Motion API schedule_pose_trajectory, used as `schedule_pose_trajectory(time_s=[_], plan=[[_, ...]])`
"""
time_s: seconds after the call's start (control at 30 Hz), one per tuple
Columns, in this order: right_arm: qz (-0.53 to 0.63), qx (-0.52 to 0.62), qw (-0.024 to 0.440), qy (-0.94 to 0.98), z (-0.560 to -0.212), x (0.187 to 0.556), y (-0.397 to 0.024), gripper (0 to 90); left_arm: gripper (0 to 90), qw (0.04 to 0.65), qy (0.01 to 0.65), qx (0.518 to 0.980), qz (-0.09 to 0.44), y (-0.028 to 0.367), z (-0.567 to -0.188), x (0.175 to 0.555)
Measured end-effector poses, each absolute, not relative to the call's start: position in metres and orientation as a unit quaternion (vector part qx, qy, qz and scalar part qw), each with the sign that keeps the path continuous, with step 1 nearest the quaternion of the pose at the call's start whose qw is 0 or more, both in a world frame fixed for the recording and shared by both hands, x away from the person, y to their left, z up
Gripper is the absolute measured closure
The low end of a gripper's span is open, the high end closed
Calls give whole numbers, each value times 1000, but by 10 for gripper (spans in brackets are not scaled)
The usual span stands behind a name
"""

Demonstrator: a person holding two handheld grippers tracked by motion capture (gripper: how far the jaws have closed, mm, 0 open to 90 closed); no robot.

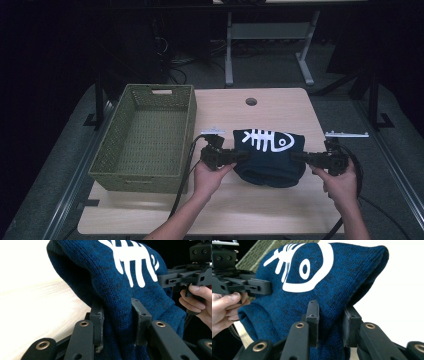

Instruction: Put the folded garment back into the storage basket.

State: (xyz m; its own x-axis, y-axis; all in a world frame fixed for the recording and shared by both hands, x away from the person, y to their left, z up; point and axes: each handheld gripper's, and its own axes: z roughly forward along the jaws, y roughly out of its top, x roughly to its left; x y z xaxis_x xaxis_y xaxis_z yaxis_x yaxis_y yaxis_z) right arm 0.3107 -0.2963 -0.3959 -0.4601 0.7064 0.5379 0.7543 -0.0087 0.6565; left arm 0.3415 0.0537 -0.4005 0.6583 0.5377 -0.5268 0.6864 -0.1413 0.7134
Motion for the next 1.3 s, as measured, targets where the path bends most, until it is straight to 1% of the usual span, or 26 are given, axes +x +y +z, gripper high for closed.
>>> schedule_pose_trajectory(time_s=[0.23,0.7,1.3], plan=[[-494,-510,22,-703,-381,310,-293,712,678,522,404,748,-72,61,-385,343],[-513,-493,33,-702,-358,314,-281,711,679,535,400,741,-65,79,-360,345],[-528,-470,43,-706,-334,324,-259,710,679,546,402,733,-63,107,-340,350]])
